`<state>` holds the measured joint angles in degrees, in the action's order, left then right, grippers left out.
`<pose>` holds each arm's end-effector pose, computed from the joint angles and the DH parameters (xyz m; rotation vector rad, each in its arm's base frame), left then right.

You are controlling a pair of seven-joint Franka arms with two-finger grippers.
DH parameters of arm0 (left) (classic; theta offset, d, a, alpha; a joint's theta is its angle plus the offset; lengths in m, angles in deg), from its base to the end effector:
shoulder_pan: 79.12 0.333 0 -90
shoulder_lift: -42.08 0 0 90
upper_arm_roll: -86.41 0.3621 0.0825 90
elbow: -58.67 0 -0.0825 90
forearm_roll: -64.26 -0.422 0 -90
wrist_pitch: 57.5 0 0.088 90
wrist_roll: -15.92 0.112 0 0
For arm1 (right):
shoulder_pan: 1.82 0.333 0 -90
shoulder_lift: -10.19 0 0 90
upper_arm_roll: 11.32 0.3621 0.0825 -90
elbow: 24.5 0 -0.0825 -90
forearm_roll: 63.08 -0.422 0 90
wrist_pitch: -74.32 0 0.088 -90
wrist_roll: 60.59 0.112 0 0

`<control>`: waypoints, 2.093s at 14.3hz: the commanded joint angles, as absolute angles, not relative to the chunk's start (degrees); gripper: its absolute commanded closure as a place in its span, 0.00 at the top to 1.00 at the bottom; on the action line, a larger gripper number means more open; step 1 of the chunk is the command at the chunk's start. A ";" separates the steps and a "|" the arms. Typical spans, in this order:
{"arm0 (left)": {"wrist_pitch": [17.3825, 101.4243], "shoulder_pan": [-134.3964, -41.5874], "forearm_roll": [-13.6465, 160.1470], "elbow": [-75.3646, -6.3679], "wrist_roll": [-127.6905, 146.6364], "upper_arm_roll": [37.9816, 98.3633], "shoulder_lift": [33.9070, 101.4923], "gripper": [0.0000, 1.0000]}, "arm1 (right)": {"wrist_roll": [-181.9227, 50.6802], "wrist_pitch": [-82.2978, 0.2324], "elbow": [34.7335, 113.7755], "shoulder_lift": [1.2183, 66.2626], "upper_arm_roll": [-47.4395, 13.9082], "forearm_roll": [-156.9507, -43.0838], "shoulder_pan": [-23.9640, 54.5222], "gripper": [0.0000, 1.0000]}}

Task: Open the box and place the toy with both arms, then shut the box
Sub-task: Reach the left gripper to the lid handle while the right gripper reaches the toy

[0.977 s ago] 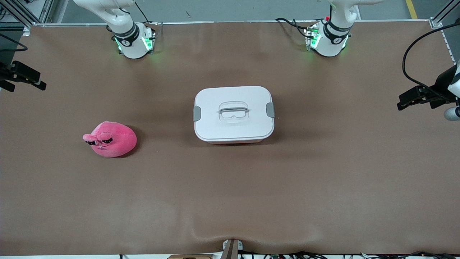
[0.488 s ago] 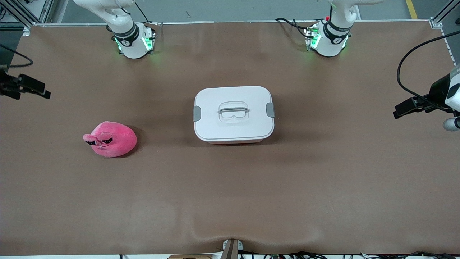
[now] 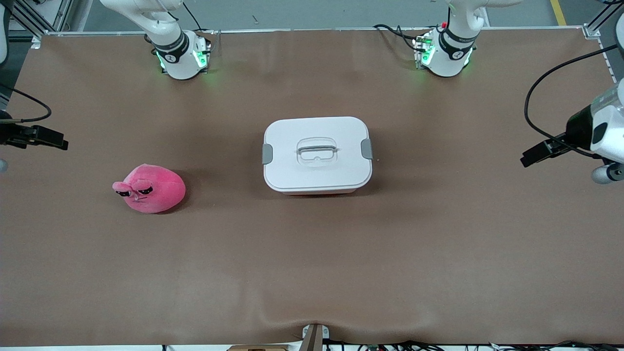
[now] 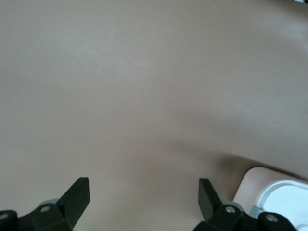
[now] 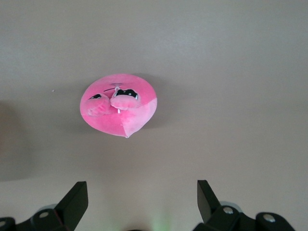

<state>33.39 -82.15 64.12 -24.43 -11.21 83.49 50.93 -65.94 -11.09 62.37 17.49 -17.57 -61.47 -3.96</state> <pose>0.6445 -0.0641 0.6327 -3.0878 -0.5781 0.0300 0.6179 -0.0901 0.6097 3.1075 -0.0829 -0.2431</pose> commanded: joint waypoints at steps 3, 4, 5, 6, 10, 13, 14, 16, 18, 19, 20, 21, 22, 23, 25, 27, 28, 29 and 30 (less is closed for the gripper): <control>33.47 -86.67 64.78 -23.16 -23.87 83.69 52.18 1.00 | -66.65 -10.75 61.80 17.57 -16.94 -60.62 -4.37 1.00; 33.47 -87.37 64.79 -23.16 -25.80 83.60 52.19 1.00 | -66.65 -10.67 61.80 17.75 -16.94 -60.62 -4.37 1.00; 33.47 -88.25 64.79 -23.16 -27.30 83.68 52.27 1.00 | -66.65 -10.67 61.80 17.75 -16.94 -60.62 -4.46 1.00; 33.47 -89.04 64.79 -23.16 -28.45 83.69 52.45 1.00 | -66.65 -10.67 61.80 17.75 -16.94 -60.62 -4.54 1.00; 33.56 -92.29 64.87 -23.16 -36.44 83.69 53.85 1.00 | -66.65 -10.75 61.80 17.83 -16.94 -60.62 -4.63 1.00; 35.65 -94.84 64.79 -23.16 -42.77 83.60 54.64 1.00 | -66.57 -11.89 61.80 18.62 -16.94 -61.23 -4.37 1.00; 36.36 -95.72 64.87 -23.42 -44.44 83.60 54.73 1.00 | -66.48 -13.03 61.80 19.58 -16.94 -61.59 -4.37 1.00; 37.07 -97.22 64.96 -23.42 -48.22 83.60 56.04 1.00 | -66.22 -15.49 61.80 22.22 -16.68 -61.76 -4.11 1.00; 38.30 -99.58 64.87 -23.42 -53.22 83.68 57.10 1.00 | -66.13 -16.11 61.80 24.59 -16.68 -61.85 -3.58 1.00; 38.91 -100.99 64.79 -23.51 -56.29 83.69 57.46 1.00 | -66.04 -16.46 61.80 25.30 -16.59 -61.94 -3.14 1.00; 39.35 -102.39 64.79 -23.42 -59.11 83.69 58.24 1.00 | -65.95 -16.55 61.89 26.00 -16.50 -62.03 -2.62 1.00; 39.88 -103.54 64.61 -23.42 -61.83 83.69 58.51 1.00 | -65.95 -16.55 61.81 27.14 -16.59 -63.51 -1.74 1.00; 40.32 -104.42 64.61 -23.42 -64.12 83.69 59.04 1.00 | -65.95 -16.55 61.72 28.46 -16.59 -65.70 -1.38 1.00; 40.41 -105.13 64.70 -23.42 -65.97 83.60 59.39 1.00 | -66.65 -16.47 61.89 28.82 -16.59 -67.98 -1.81 1.00; 41.46 -106.45 64.96 -23.42 -69.75 83.60 60.18 1.00 | -66.83 -16.55 63.03 29.17 -16.59 -68.88 -1.03 1.00; 42.78 -108.81 64.87 -23.42 -74.67 83.68 61.32 1.00 | -66.83 -17.25 63.65 28.91 -16.59 -69.06 0.46 1.00; 43.66 -109.61 64.70 -23.42 -77.21 83.69 61.67 1.00 | -66.83 -18.48 64.69 28.65 -16.59 -68.97 0.99 1.00; 44.45 -110.66 64.78 -23.42 -79.42 83.69 62.37 1.00 | -66.83 -20.66 66.71 27.86 -16.59 -68.97 1.17 1.00; 44.81 -111.80 64.44 -23.42 -81.61 83.69 62.90 1.00 | -66.83 -22.95 69.25 26.64 -16.59 -68.97 1.26 1.00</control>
<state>43.84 -109.64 64.14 -24.41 -77.71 83.14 61.47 -66.27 -19.36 64.19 29.63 -16.36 -68.50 0.80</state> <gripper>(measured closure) 0.000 0.000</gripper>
